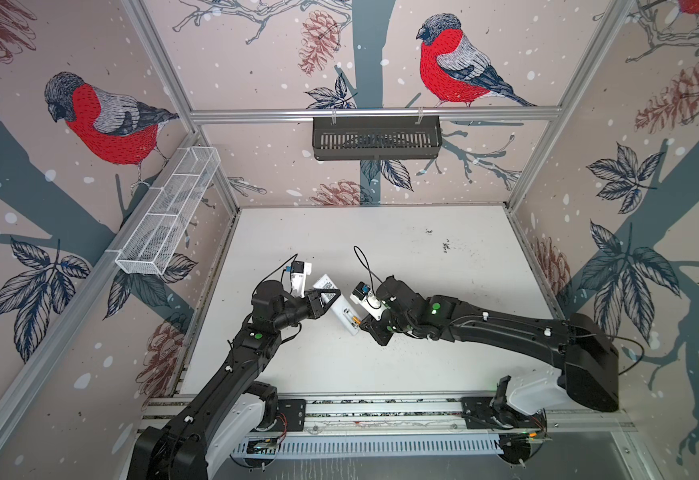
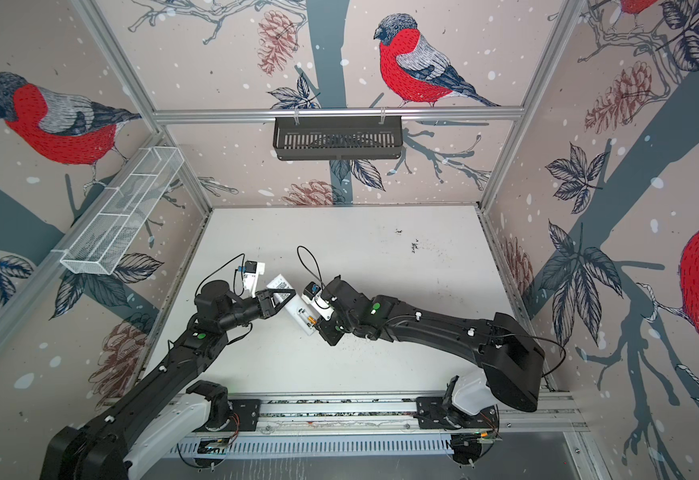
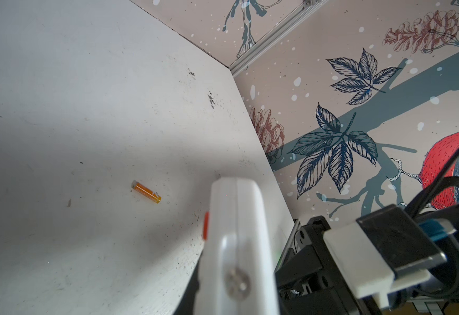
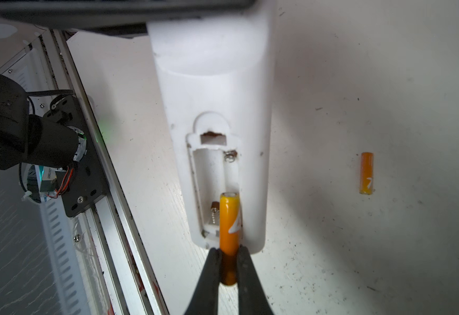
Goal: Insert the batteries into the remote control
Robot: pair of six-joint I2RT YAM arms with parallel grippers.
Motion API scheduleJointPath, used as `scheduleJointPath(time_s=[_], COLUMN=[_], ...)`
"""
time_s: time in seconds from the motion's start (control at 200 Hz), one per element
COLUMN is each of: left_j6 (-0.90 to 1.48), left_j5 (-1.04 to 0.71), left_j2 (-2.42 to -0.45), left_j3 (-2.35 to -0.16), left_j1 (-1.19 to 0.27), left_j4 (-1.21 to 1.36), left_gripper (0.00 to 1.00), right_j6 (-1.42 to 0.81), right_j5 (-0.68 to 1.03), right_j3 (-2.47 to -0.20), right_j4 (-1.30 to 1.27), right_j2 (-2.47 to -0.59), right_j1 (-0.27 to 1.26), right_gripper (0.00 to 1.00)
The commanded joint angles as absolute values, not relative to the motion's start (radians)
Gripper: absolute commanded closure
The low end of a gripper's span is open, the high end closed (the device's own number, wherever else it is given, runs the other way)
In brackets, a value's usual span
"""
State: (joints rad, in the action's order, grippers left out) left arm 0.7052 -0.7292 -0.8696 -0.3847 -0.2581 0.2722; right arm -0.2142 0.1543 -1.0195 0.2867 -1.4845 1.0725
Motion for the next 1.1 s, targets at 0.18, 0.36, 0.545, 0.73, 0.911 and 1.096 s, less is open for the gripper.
scheduleJointPath(time_s=[0.18, 0.36, 0.545, 0.73, 0.911, 1.096], left_j6=[0.722, 0.78, 0.834, 0.839, 0.857, 0.891], left_j5=[-0.715, -0.722, -0.742, -0.754, -0.768, -0.779], left_j2=[-0.871, -0.88, -0.896, -0.917, -0.939, -0.96], left_j3=[-0.384, -0.357, -0.326, -0.318, -0.31, -0.29], left_j1=[-0.256, -0.256, -0.256, -0.255, -0.254, -0.229], left_j4=[0.305, 0.371, 0.428, 0.42, 0.427, 0.458], left_gripper=[1.0, 1.0, 1.0, 1.0, 1.0, 1.0], right_j6=[-0.282, -0.307, -0.306, -0.296, -0.284, -0.275], right_j5=[0.057, 0.011, 0.0, -0.009, -0.005, -0.003], right_j3=[-1.114, -1.151, -1.156, -1.173, -1.187, -1.2], right_j4=[0.394, 0.413, 0.395, 0.403, 0.407, 0.424], right_j2=[-1.558, -1.588, -1.587, -1.604, -1.622, -1.628], right_j1=[1.076, 1.082, 1.084, 1.084, 1.085, 1.086], right_gripper=[0.88, 0.88, 0.88, 0.88, 0.88, 0.84])
